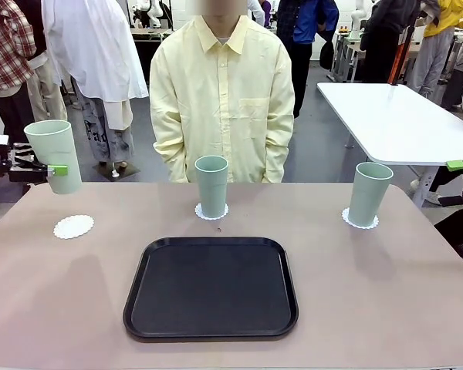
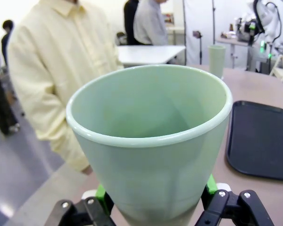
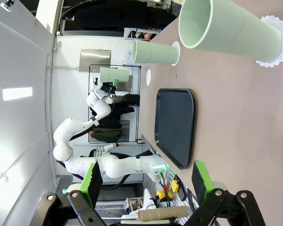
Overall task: Place coasters on the table and set cups on them.
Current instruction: Take one Reusable plastic cup from the Flat Tray and place it on a coaster set by the human.
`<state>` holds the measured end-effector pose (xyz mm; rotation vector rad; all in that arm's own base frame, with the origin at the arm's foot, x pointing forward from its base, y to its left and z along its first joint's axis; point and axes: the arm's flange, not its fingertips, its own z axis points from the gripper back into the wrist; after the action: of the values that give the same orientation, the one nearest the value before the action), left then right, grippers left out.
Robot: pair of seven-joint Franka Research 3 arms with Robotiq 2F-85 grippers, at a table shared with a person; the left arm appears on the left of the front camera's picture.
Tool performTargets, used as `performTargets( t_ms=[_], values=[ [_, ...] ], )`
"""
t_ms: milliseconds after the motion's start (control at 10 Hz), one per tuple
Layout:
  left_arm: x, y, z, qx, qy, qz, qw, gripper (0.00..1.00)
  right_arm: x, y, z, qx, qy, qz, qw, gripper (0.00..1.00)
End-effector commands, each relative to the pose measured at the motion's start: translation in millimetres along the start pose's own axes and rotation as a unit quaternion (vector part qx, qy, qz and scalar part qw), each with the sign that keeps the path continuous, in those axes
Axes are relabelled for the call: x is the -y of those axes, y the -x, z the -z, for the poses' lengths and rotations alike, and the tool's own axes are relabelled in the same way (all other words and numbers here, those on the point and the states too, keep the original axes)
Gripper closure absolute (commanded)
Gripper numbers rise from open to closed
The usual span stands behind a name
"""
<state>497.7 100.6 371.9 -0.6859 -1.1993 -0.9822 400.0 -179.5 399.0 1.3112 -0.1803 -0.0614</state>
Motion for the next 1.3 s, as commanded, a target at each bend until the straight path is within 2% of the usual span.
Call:
performTargets(
  t_ms=[0, 300, 500, 1200],
  values=[
    [-2.5, -0.6, -1.9, 0.0, -0.003, 0.006, 1.0, 0.15, -3.1, 0.6, 0.0, 0.001, 0.001, 0.005, 1.0, 0.0],
    [-0.4, -0.1, -0.4, 0.0, 0.0, 0.0, 1.0, 0.15, -3.1, 0.6, 0.0, 0.001, 0.001, 0.005, 1.0, 0.0],
    [-8.1, 20.3, 1.8, 0.019, 0.03, 0.027, 0.999, 0.15, -3.1, 0.6, 0.0, 0.001, 0.001, 0.005, 1.0, 0.0],
    [-19.9, 70.7, 2.6, -0.009, 0.045, 0.028, 0.999, 0.15, -3.1, 0.6, 0.0, 0.001, 0.001, 0.005, 1.0, 0.0]
  ],
)
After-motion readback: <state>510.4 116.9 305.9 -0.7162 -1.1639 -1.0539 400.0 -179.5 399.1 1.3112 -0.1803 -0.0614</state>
